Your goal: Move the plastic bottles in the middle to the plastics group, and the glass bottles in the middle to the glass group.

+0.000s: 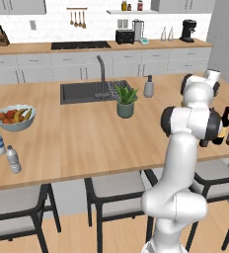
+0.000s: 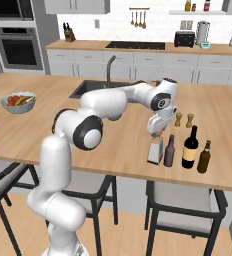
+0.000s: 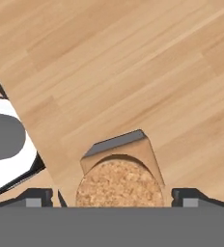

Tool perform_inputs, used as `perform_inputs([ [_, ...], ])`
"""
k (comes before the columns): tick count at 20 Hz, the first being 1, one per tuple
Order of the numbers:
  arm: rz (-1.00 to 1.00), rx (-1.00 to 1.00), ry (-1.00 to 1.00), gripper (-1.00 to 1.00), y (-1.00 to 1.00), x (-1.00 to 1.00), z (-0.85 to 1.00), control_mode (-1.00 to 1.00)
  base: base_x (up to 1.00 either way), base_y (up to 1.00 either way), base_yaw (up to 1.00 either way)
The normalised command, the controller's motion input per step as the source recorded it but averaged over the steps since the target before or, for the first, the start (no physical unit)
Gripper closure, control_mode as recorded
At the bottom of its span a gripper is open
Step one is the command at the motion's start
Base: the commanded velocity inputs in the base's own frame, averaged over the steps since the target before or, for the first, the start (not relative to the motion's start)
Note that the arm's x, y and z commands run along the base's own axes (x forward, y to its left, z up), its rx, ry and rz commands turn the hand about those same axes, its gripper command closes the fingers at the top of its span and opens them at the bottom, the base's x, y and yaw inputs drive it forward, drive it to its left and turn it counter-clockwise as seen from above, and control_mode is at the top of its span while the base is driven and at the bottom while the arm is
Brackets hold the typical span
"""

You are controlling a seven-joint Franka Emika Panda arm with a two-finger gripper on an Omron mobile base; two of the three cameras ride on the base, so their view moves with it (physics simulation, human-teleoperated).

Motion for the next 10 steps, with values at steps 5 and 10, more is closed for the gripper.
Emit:
perform_inputs([
  [5, 0.00, 0.00, 0.00, -1.00, 0.00, -0.27, 0.51, -1.00, 0.00, 0.00, 0.00],
  [10, -0.01, 0.00, -0.01, -1.00, 0.13, -0.38, 0.45, -1.00, 0.00, 0.00, 0.00],
])
